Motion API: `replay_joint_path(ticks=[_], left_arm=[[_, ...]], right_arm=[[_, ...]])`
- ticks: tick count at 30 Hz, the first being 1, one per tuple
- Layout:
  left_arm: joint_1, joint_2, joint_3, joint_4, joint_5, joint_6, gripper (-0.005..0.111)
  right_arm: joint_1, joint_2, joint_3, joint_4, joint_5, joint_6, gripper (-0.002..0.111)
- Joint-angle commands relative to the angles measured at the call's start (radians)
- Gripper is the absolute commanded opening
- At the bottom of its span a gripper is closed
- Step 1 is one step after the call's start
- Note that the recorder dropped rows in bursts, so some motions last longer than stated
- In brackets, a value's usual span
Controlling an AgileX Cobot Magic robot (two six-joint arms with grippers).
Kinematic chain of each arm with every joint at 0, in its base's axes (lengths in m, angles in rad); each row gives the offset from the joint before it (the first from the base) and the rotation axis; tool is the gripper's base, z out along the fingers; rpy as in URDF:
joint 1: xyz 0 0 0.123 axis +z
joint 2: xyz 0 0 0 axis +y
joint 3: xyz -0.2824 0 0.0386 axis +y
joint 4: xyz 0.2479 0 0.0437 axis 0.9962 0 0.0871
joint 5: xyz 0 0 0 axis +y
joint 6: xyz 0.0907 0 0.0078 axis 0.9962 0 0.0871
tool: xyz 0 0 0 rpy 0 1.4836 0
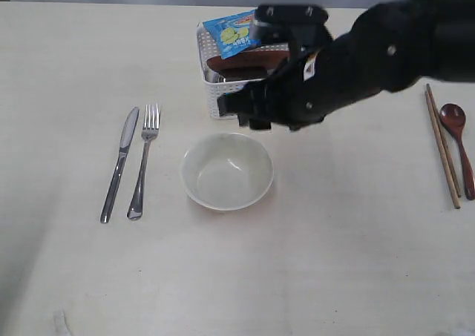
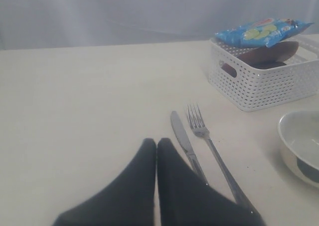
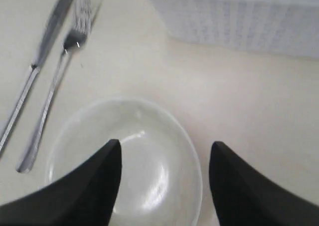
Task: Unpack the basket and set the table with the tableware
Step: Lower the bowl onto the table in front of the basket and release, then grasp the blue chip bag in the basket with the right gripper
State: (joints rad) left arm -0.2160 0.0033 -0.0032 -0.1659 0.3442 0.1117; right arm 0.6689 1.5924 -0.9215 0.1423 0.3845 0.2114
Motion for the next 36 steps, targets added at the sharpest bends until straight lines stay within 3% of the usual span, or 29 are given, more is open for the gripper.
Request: replay_joint_path(ticks=[1,6,12,18,26,36], left_arm=[[-0.006,-0.003,0.003,0.004,-0.002,-0.001,0.000],[-0.006,-0.003,0.003,0.004,-0.002,-0.001,0.000],[-0.006,-0.003,0.003,0.004,-0.002,-0.001,0.000],[-0.006,-0.003,0.003,0.004,-0.002,-0.001,0.000],[-0.006,-0.003,0.003,0.002,-0.002,-0.004,0.000],[-0.006,-0.003,0.003,0.002,-0.002,-0.004,0.000]], right_arm=[[-0.118,-0.063,-0.108,-0.038,0.052,-0.008,0.051],[-0.303,-0.008,-0.196,-0.036,0.046,-0.022,0.051],[-0.367,0.077,-0.200,0.094,-0.020,-0.126,0.051],[-0.419,0.155,-0.261,0.442,0.045,-0.408,0.052],[-0.509,0.230,-0.287,1.043,0.201,-0.822,0.056],[-0.539,0.377,-0.287,1.314,0.319,-0.987,0.056]])
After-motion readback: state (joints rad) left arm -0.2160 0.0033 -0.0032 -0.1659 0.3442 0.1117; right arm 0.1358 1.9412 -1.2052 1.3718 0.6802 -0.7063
